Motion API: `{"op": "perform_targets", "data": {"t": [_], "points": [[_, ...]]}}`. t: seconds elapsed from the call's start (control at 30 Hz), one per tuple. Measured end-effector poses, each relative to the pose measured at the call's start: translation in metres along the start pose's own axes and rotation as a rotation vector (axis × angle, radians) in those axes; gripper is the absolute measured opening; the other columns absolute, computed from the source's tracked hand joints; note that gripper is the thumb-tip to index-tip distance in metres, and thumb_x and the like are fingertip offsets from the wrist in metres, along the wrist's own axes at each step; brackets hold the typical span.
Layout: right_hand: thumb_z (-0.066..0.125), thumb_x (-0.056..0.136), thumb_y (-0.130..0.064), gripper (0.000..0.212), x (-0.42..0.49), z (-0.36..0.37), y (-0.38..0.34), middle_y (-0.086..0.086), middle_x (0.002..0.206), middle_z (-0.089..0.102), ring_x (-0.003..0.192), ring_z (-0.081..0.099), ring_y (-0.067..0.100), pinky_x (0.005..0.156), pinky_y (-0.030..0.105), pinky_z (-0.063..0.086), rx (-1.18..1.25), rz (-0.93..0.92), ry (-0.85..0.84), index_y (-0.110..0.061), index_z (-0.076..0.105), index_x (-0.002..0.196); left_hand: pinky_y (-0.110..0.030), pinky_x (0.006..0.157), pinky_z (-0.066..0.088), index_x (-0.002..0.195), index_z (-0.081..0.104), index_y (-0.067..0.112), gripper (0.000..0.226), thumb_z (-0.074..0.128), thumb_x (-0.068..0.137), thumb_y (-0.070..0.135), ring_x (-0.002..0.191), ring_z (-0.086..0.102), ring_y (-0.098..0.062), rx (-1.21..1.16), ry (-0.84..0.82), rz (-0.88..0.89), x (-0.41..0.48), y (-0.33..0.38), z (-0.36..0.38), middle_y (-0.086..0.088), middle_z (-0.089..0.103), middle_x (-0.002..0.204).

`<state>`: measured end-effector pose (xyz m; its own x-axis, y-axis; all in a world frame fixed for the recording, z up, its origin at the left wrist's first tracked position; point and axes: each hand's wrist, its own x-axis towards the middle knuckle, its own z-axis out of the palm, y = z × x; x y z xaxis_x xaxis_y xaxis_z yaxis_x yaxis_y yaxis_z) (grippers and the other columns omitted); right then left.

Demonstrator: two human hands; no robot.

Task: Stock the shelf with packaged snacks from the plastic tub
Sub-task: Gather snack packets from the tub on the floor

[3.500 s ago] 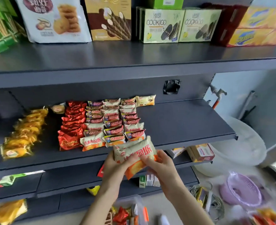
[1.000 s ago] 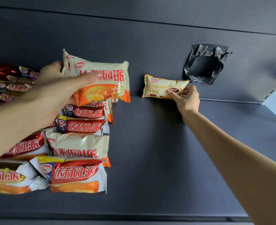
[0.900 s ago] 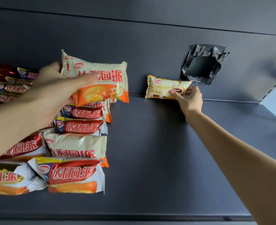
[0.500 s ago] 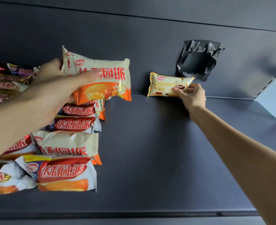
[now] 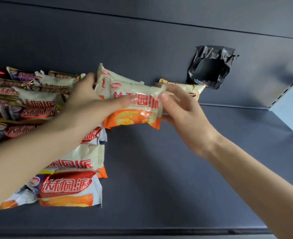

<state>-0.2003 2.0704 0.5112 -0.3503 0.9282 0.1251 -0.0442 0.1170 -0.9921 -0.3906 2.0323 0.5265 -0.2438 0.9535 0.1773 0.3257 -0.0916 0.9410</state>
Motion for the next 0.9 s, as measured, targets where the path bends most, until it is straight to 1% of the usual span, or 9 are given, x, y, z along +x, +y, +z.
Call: {"op": "perform_targets", "data": {"t": [0.1, 0.17, 0.23, 0.37, 0.47, 0.6, 0.77, 0.83, 0.9], "points": [[0.077, 0.072, -0.018, 0.043, -0.006, 0.009, -0.008, -0.006, 0.077, 0.068, 0.063, 0.061, 0.004, 0.055, 0.014, 0.045, 0.017, -0.033, -0.078, -0.002, 0.058, 0.106, -0.008, 0.061, 0.051, 0.105, 0.06, 0.018, 0.056, 0.071, 0.06, 0.049, 0.079, 0.066, 0.006, -0.058, -0.025, 0.04, -0.008, 0.013, 0.007, 0.009, 0.07, 0.092], [0.074, 0.064, -0.016, 0.04, -0.004, 0.005, -0.01, -0.006, 0.078, 0.07, 0.065, 0.064, 0.004, 0.055, 0.014, 0.046, 0.035, -0.017, -0.083, -0.004, 0.06, 0.1, -0.012, 0.059, 0.053, 0.101, 0.057, 0.017, 0.051, 0.062, 0.064, 0.052, 0.078, 0.068, 0.004, -0.129, 0.005, 0.037, -0.008, 0.018, 0.003, 0.006, 0.07, 0.092], [0.077, 0.06, -0.015, 0.039, 0.002, -0.001, -0.008, -0.003, 0.08, 0.071, 0.066, 0.065, 0.007, 0.054, 0.018, 0.048, -0.004, 0.004, -0.038, -0.011, 0.061, 0.096, -0.018, 0.059, 0.056, 0.101, 0.055, 0.012, 0.035, 0.061, 0.081, 0.041, 0.081, 0.071, -0.004, -0.217, 0.039, 0.018, -0.001, 0.016, -0.007, -0.001, 0.069, 0.098], [0.084, 0.067, -0.01, 0.054, 0.032, -0.008, 0.001, 0.002, 0.098, 0.065, 0.077, 0.061, 0.015, 0.059, 0.031, 0.054, -0.375, -0.073, 0.173, -0.023, 0.055, 0.111, -0.022, 0.06, 0.057, 0.092, 0.057, 0.021, 0.008, 0.057, 0.094, 0.029, 0.088, 0.07, -0.011, -0.275, 0.214, -0.039, 0.014, 0.008, -0.032, 0.003, 0.067, 0.103], [0.081, 0.072, -0.019, 0.04, 0.059, 0.0, 0.011, -0.004, 0.088, 0.061, 0.08, 0.058, 0.017, 0.063, 0.024, 0.045, -0.709, -0.159, 0.255, -0.02, 0.061, 0.107, -0.023, 0.057, 0.057, 0.095, 0.059, 0.024, 0.01, 0.055, 0.096, 0.033, 0.089, 0.069, -0.011, -0.298, 0.281, -0.078, 0.018, -0.001, -0.045, 0.006, 0.067, 0.104], [0.077, 0.074, -0.024, 0.036, 0.083, 0.014, 0.027, -0.004, 0.09, 0.062, 0.092, 0.058, 0.022, 0.071, 0.029, 0.04, -0.897, -0.16, 0.273, -0.018, 0.061, 0.105, -0.017, 0.057, 0.056, 0.111, 0.06, 0.02, 0.023, 0.053, 0.096, 0.036, 0.089, 0.068, -0.007, -0.173, 0.346, -0.051, 0.019, -0.007, -0.058, 0.005, 0.067, 0.107], [0.078, 0.075, -0.029, 0.039, 0.1, 0.018, 0.04, 0.008, 0.108, 0.06, 0.107, 0.046, 0.029, 0.081, 0.033, 0.035, -1.109, -0.16, 0.274, -0.016, 0.06, 0.107, -0.009, 0.054, 0.051, 0.099, 0.063, 0.03, 0.015, 0.054, 0.095, 0.041, 0.073, 0.066, 0.005, -0.099, 0.34, -0.053, 0.016, -0.012, -0.069, 0.018, 0.066, 0.088], [0.077, 0.076, -0.031, 0.04, 0.105, 0.019, 0.041, 0.008, 0.112, 0.057, 0.108, 0.045, 0.028, 0.085, 0.033, 0.034, -1.173, -0.164, 0.267, -0.017, 0.06, 0.109, -0.012, 0.054, 0.054, 0.096, 0.064, 0.029, 0.016, 0.054, 0.094, 0.041, 0.071, 0.067, 0.002, -0.093, 0.335, -0.057, 0.014, -0.017, -0.071, 0.016, 0.067, 0.089], [0.075, 0.078, -0.032, 0.039, 0.109, 0.02, 0.04, 0.006, 0.116, 0.057, 0.111, 0.043, 0.028, 0.085, 0.033, 0.03, -1.234, -0.176, 0.268, -0.019, 0.06, 0.112, -0.025, 0.063, 0.06, 0.1, 0.066, 0.017, 0.03, 0.057, 0.092, 0.044, 0.076, 0.07, -0.01, -0.077, 0.345, -0.042, 0.014, -0.021, -0.075, 0.002, 0.071, 0.094]]}}
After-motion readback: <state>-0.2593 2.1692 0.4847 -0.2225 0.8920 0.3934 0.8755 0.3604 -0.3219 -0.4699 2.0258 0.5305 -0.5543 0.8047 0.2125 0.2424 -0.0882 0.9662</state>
